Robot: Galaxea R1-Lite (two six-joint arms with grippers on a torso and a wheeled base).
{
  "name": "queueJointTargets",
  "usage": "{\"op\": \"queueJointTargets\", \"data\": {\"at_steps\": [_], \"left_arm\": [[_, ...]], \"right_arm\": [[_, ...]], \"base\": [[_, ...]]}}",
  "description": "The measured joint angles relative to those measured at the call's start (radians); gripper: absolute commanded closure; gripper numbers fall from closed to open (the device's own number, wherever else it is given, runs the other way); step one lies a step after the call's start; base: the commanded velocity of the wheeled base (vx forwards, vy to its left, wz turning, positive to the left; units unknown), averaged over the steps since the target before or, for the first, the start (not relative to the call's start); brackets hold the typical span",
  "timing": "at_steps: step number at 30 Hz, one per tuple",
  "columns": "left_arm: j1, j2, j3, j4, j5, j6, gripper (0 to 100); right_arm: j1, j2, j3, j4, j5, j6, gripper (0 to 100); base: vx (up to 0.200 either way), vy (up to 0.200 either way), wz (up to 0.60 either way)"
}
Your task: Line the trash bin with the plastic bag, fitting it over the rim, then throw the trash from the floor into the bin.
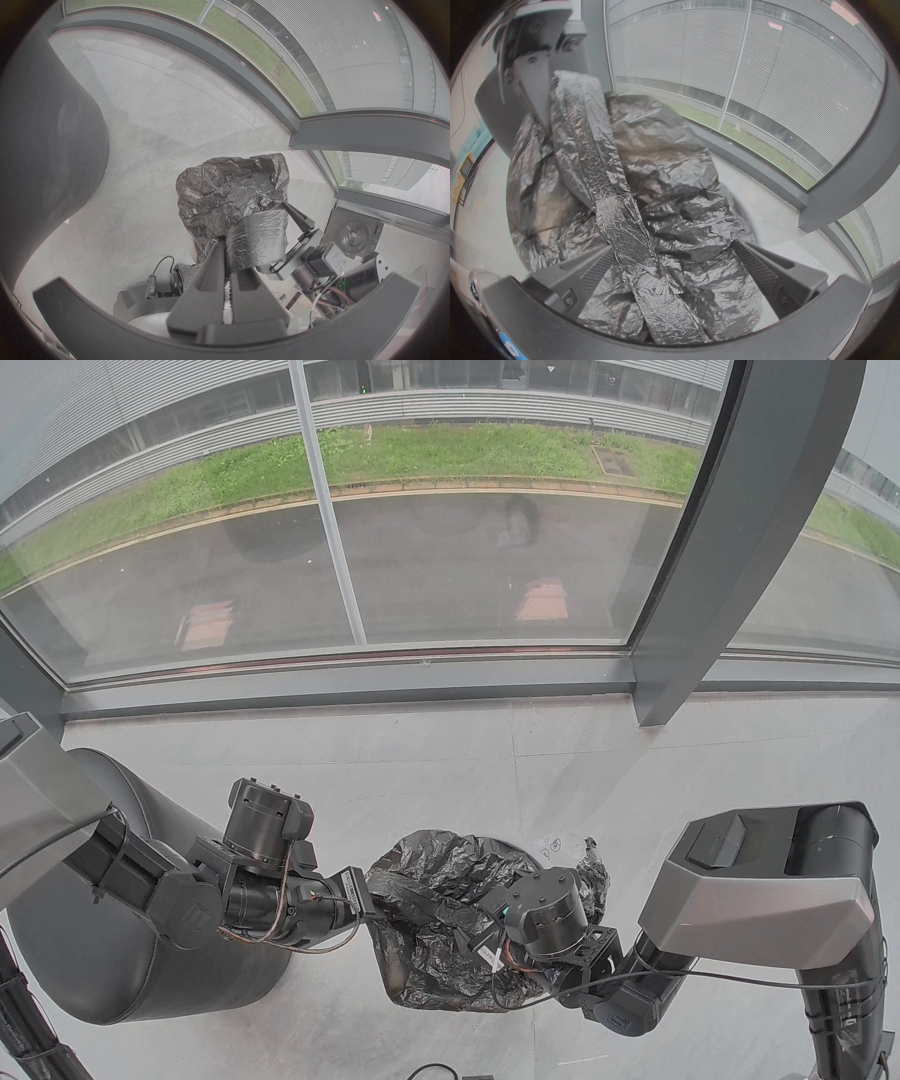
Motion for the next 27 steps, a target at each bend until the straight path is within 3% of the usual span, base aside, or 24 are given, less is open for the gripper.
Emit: {"op": "queueJointTargets", "data": {"at_steps": [7, 27], "left_arm": [[0.0, -0.012, 0.004, 0.001, 0.0, 0.0, 100], [0.018, -0.007, -0.001, -0.021, 0.0, 0.036, 100]], "right_arm": [[-0.023, -0.01, -0.002, -0.062, -0.005, 0.002, 0], [-0.083, -0.14, 0.053, -0.067, -0.005, 0.023, 0]], "base": [[0.0, 0.0, 0.0], [0.0, 0.0, 0.0]]}}
